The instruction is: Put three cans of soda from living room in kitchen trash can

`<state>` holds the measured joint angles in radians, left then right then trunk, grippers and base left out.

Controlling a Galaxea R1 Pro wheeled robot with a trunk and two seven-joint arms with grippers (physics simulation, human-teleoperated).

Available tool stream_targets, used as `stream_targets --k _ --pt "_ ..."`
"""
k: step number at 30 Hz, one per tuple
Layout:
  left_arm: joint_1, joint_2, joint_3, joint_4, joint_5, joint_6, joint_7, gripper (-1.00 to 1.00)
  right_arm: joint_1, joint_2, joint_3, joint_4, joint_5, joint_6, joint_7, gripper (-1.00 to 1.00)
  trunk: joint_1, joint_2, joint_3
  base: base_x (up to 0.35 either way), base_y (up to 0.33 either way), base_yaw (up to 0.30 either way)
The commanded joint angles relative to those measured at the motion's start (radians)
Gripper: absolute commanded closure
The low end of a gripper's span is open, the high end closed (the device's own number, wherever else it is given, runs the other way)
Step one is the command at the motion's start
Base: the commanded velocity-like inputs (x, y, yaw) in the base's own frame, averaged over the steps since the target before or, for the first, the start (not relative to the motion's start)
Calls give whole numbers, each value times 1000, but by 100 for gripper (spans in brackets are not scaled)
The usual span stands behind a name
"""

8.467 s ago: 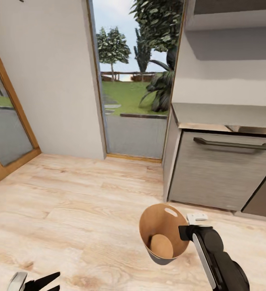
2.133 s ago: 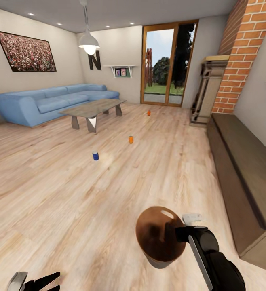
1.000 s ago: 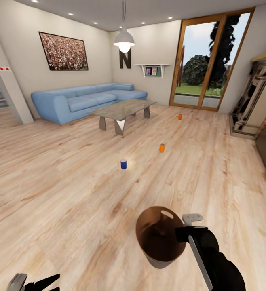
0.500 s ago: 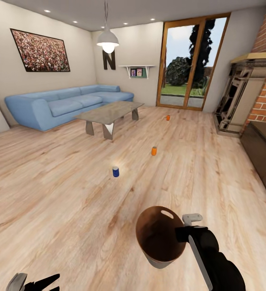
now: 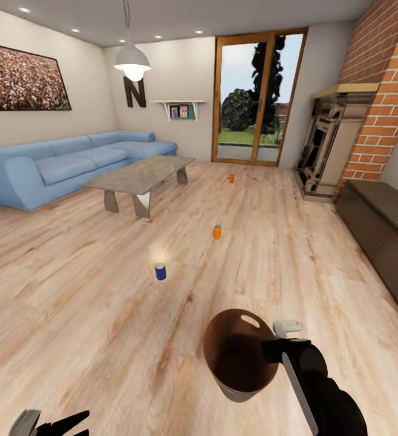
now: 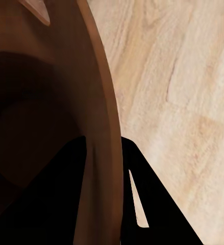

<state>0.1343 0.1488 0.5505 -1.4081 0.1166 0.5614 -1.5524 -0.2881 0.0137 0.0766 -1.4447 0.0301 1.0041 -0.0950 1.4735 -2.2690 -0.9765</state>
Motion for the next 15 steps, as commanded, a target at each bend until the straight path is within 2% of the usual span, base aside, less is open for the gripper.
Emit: stream_targets --k 1,5,11,15 --pt "0 0 0 0 0 0 0 -100 0 0 0 0 -12 -1 3 100 0 0 1 268 266 -256" --pt "1 0 0 0 0 0 0 -100 0 0 0 0 -12 -1 3 100 0 0 4 263 270 -255" --pt "0 0 0 0 0 0 0 -100 0 0 0 0 -12 -1 4 100 0 0 5 256 274 -62" --pt "0 0 0 0 0 0 0 -100 0 0 0 0 -12 -1 4 100 0 0 7 254 275 -192"
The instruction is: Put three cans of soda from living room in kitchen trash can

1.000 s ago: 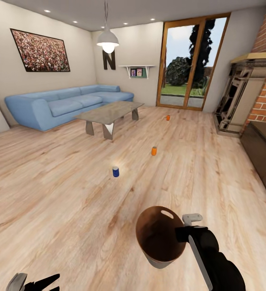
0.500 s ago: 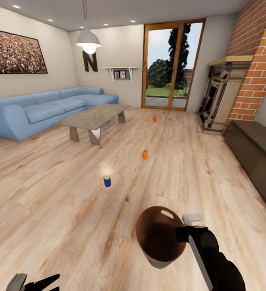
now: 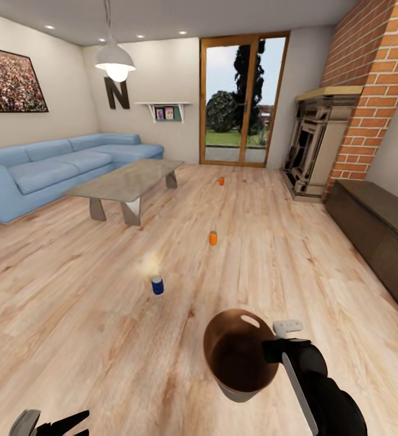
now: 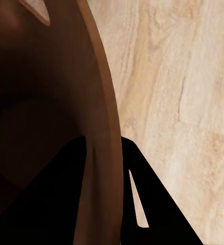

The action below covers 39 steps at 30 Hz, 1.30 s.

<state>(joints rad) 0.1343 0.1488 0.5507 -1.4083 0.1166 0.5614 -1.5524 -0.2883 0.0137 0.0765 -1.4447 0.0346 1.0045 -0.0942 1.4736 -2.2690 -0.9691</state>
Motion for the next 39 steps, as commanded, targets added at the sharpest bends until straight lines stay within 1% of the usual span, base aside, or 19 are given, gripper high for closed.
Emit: stream_targets --k 1,20,39 --pt "0 0 0 0 0 0 0 -100 0 0 0 0 -17 -1 3 100 0 0 1 254 275 -220" --pt "0 0 0 0 0 -1 0 -100 0 0 0 0 -17 -1 4 100 0 0 16 257 271 -244" --pt "0 0 0 0 -1 -1 0 -100 0 0 0 0 -17 -2 4 100 0 0 33 310 190 -259"
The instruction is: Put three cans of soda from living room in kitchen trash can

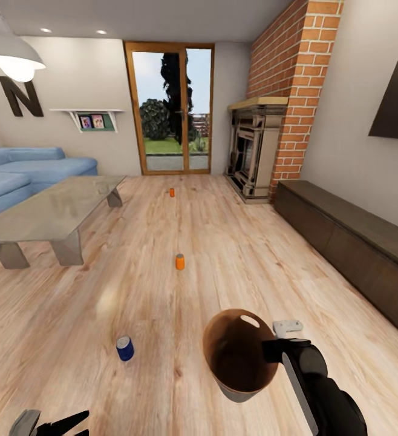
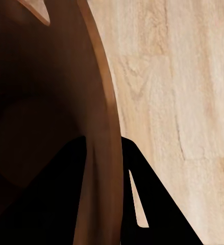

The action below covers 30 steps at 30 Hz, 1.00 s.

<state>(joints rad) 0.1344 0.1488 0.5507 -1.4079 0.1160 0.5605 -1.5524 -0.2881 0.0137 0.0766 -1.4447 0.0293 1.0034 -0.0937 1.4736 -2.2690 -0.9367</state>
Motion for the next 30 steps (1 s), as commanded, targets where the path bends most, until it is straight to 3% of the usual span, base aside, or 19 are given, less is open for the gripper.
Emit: stream_targets --k 1,30 --pt "0 0 0 0 0 0 0 -100 0 0 0 0 -11 -1 3 100 0 0 1 314 182 -145" --pt "0 0 0 1 -1 -1 0 -100 0 0 0 0 -11 -1 3 100 0 0 2 293 159 -11"
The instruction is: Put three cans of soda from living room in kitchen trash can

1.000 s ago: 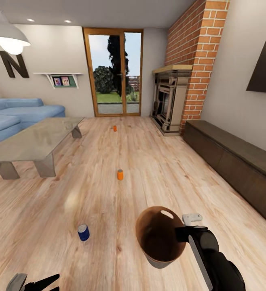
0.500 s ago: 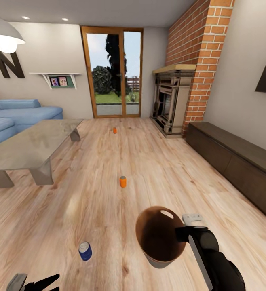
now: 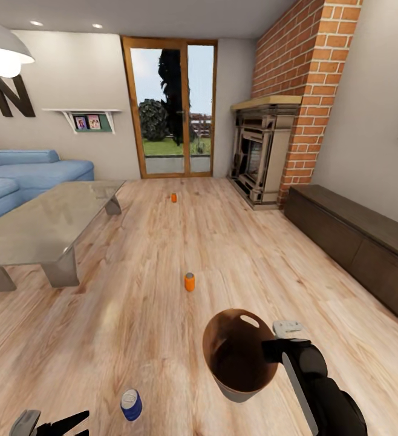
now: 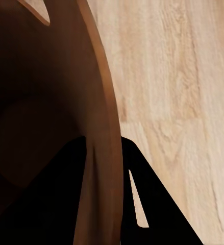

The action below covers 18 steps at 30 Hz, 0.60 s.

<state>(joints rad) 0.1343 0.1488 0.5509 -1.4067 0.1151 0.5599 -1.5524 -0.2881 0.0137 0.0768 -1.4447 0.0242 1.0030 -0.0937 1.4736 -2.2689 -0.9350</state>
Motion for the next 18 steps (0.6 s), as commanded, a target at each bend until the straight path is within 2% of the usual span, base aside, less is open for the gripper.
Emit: stream_targets --k 1,10,18 --pt "0 0 0 0 0 0 0 -100 0 0 0 0 -6 -1 3 100 0 0 0 327 68 0" --pt "0 0 0 0 0 0 1 -100 0 0 0 0 -6 -1 3 100 0 0 0 303 23 0" --pt "0 -3 0 21 -1 -3 4 -100 -1 0 0 0 -6 0 3 100 0 0 0 99 2 0"
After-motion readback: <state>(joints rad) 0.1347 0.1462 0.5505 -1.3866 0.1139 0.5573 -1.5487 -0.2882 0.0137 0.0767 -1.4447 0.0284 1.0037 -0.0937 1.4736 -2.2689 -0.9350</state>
